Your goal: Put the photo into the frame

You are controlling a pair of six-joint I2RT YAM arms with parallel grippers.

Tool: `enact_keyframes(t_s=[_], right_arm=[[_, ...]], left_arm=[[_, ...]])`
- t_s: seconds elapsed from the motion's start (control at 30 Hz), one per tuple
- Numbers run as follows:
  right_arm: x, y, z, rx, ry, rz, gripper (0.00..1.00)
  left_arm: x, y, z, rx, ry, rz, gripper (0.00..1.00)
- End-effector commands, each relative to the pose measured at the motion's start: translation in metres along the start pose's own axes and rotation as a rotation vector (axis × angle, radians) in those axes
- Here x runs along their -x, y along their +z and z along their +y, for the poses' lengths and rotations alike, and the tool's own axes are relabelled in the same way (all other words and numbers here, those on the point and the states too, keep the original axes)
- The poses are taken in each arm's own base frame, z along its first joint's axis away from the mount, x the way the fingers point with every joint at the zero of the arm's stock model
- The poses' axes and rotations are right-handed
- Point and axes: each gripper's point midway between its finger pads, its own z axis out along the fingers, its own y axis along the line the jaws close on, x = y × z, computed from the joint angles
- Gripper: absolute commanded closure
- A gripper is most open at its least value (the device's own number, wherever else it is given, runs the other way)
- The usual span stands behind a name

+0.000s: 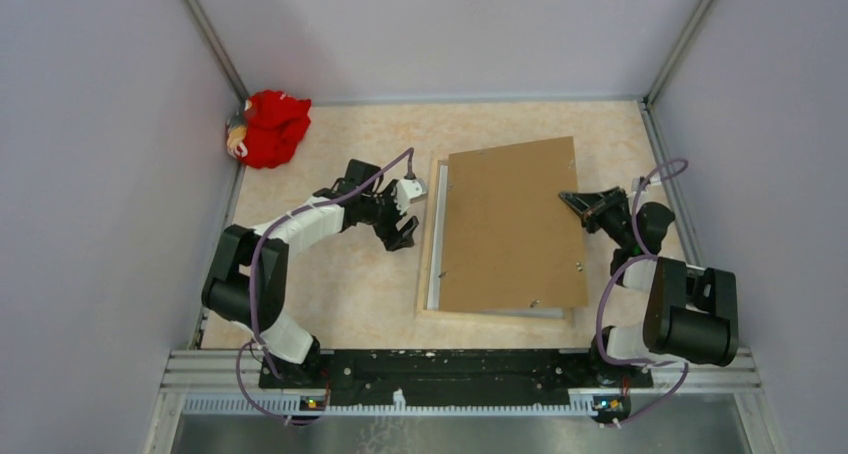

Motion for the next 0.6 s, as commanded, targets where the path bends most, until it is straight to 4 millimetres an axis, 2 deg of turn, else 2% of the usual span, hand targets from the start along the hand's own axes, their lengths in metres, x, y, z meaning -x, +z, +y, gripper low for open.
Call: enact_keyframes(t_s=[0.0, 0.57], right_arm=[[0.003, 0.004, 0.009, 0.032, -0.047, -0.020, 1.00], [-0.010, 0.018, -0.004, 0.016, -0.022, -0.003, 1.00]], left_arm=[[0.016, 0.000, 0.007, 0.009, 0.024, -0.041, 0.15], [0.011, 0.002, 0.008, 0.011, 0.029, -0.025, 0.17]])
